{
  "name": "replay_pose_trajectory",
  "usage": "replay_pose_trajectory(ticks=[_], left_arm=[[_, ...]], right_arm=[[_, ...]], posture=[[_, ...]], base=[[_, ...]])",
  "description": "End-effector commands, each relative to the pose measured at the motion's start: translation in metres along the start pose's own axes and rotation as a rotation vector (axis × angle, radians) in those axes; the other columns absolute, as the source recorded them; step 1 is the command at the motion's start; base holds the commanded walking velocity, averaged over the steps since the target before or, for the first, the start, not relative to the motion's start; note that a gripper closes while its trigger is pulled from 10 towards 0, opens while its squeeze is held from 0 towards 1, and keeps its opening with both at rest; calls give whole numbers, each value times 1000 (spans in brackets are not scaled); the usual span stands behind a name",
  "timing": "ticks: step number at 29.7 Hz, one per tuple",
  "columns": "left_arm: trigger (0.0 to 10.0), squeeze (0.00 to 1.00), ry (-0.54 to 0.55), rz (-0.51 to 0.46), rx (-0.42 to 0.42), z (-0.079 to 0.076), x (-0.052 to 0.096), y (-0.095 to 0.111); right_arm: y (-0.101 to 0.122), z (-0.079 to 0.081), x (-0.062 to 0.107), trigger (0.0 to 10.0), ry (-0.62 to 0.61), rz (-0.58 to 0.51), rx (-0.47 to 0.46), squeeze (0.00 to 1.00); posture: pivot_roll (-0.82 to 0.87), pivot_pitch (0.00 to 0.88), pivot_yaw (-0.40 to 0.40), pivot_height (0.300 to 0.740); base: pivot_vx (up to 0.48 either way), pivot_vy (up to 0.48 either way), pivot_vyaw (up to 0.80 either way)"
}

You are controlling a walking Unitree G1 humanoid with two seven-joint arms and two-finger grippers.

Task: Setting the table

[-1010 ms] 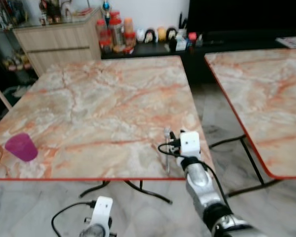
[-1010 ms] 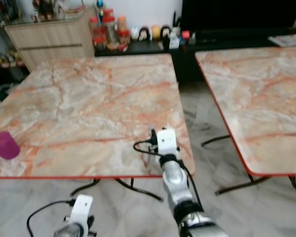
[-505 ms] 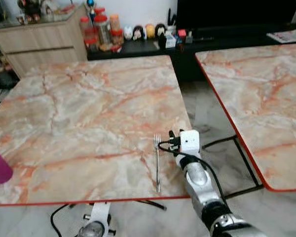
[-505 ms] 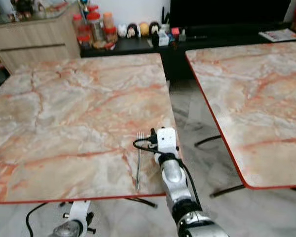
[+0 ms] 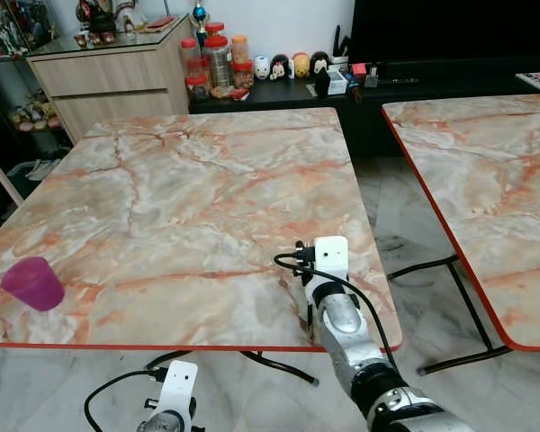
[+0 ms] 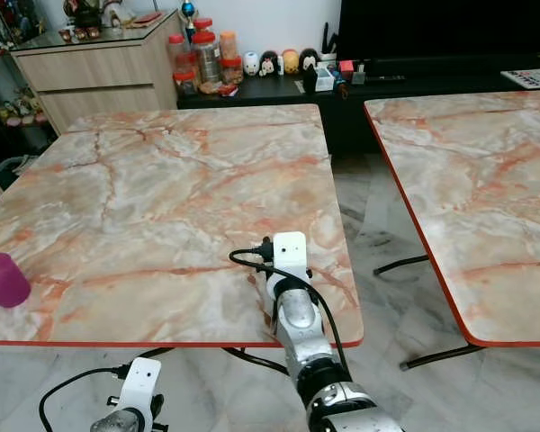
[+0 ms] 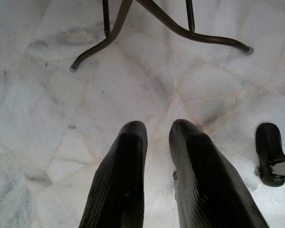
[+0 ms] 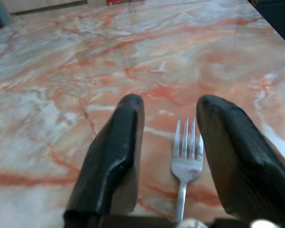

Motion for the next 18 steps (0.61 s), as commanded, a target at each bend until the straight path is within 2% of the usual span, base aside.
replay_pose_trajectory(ticks=[1, 3, 4, 10, 18], left_arm=[[10000, 0, 10, 9, -7, 5, 1, -5], [10000, 0, 9, 10, -9, 4, 1, -6], [10000, 0, 8, 11, -10, 4, 1, -6], [10000, 0, -4, 15, -19, 1, 2, -8], [10000, 0, -8, 14, -17, -2, 2, -8]], right_arm=[[3, 1, -2, 10000, -32, 1, -22, 1000], [0, -2, -2, 10000, -62, 22, -21, 1000], [-4, -4, -2, 10000, -87, 52, -21, 0], [-13, -15, 0, 10000, -173, 124, -61, 0], [-11, -6, 0, 10000, -140, 116, -60, 0]], posture=[[-46, 0, 78, 740], [-46, 0, 79, 740], [-47, 0, 79, 740], [-56, 0, 77, 740], [-54, 0, 66, 740]], base=[[0, 0, 0], [0, 0, 0], [0, 0, 0], [0, 0, 0], [0, 0, 0]])
Point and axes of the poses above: a point about 5 cm out from each wrist's last joint towards the gripper, its own x axis pointing back from the gripper into the wrist, its own y axis along the axis of the wrist's last joint, z = x × y, the point moved 3 cm from there along -x, pointing out of the wrist towards the gripper, and after that the axes turned 12 degrees about -x, right-handed, at the moved point
